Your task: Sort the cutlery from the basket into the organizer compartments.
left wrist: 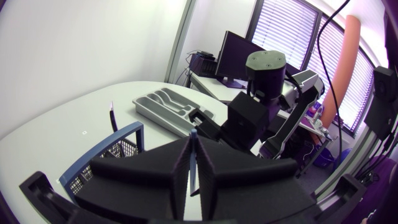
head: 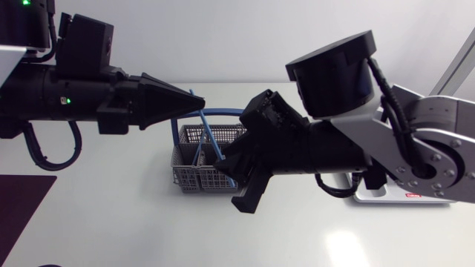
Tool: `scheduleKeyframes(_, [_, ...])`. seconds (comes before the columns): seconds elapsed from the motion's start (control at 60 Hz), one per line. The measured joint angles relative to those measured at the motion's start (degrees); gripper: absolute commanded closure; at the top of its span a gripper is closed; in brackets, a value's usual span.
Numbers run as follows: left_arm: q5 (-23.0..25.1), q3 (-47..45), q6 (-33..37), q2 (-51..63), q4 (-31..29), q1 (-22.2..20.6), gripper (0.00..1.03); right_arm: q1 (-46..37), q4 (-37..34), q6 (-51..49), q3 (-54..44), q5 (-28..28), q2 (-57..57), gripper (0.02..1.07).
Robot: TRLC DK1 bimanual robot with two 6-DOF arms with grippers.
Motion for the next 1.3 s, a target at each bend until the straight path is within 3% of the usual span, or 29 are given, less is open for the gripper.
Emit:
scheduleKeyframes(0.267, [0.2, 0.0, -1.4, 0.4, 1.2, 0.4, 0.92, 0.4, 0.0, -0.6, 0.0, 0.0, 0.3, 1.01])
scheduleKeyframes(0.317, [0.2, 0.0, -1.5, 0.4, 1.3, 0.5, 0.92, 0.4, 0.0, -0.6, 0.0, 0.0, 0.3, 1.01])
scheduleKeyframes(0.417, [0.2, 0.0, -1.7, 0.5, 1.6, 0.5, 0.70, 0.4, 0.0, -0.6, 0.0, -0.1, 0.2, 1.01])
scheduleKeyframes(0.6, [0.2, 0.0, -3.2, 0.5, 2.4, 1.2, 0.68, 0.4, -0.2, -0.6, 0.0, -0.3, -1.2, 1.01])
scheduleKeyframes(0.75, [0.2, 1.1, -3.5, 0.6, 2.4, 2.1, 0.40, 0.4, -1.0, -0.6, 0.0, -0.5, -2.0, 1.01])
scheduleKeyframes(0.867, [0.9, 2.8, -4.5, 0.6, 2.4, 5.7, 0.30, 0.3, -1.9, -0.6, -0.1, -0.4, -3.7, 1.01])
scheduleKeyframes(1.083, [0.8, 4.1, -4.7, -1.1, 2.5, 13.3, 0.29, -1.9, -4.7, -0.7, -2.0, -0.2, -9.9, 1.01])
scheduleKeyframes(1.217, [0.5, 2.3, -3.0, -2.9, 4.2, 14.3, 0.29, -5.0, -6.2, -0.6, -3.6, -0.2, -13.5, 1.01])
scheduleKeyframes(1.3, [-2.6, -1.4, -0.8, -4.5, 5.5, 13.7, 0.29, -7.8, -7.5, -0.6, -4.2, -0.2, -15.7, 1.01])
